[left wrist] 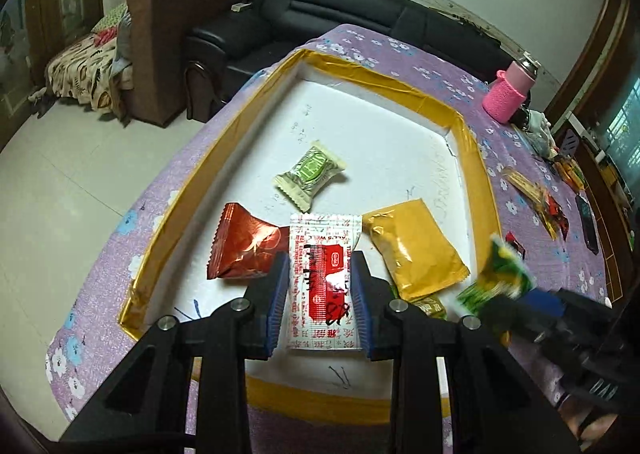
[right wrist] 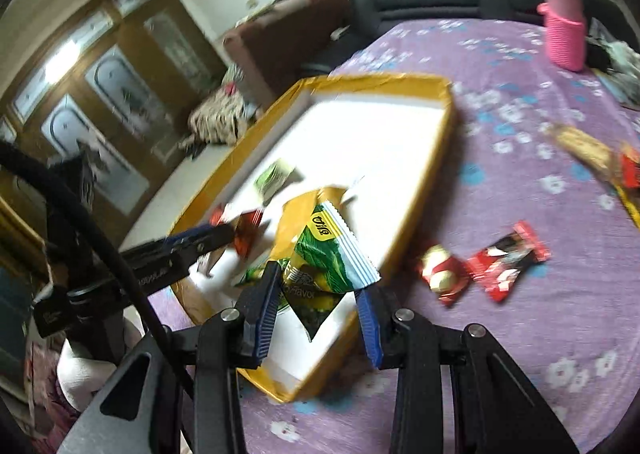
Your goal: Organize snacks
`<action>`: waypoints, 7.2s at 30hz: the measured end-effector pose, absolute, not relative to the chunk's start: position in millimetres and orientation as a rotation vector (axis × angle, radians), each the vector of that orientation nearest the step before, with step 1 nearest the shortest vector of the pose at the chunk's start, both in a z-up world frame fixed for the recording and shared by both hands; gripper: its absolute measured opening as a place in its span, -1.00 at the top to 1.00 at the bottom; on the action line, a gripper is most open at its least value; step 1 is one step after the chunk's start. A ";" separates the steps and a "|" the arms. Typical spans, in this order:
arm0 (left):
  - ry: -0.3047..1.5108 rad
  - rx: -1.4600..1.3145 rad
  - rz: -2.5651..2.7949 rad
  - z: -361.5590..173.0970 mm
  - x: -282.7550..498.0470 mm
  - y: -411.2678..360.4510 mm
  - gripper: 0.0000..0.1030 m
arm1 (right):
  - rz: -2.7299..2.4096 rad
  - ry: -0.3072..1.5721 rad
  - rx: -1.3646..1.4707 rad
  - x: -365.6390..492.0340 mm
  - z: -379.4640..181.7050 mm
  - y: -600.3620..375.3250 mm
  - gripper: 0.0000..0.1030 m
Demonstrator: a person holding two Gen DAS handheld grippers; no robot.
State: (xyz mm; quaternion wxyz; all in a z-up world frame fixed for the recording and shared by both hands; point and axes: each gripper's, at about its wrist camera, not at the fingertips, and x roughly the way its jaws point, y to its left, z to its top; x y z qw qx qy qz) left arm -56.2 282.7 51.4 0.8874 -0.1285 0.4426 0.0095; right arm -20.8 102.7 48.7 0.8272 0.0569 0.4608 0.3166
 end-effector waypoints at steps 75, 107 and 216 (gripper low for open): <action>0.809 -0.241 -0.169 99.1 -117.9 175.6 -0.90 | 0.054 0.780 0.273 37.1 68.4 -162.0 0.04; 0.849 -0.147 -0.284 95.2 -126.3 122.4 -0.61 | 0.313 0.947 0.165 -5.8 42.7 -106.3 0.01; 0.762 -0.399 0.029 82.2 -96.2 299.1 -0.90 | 0.508 0.889 0.050 18.3 82.2 97.5 0.39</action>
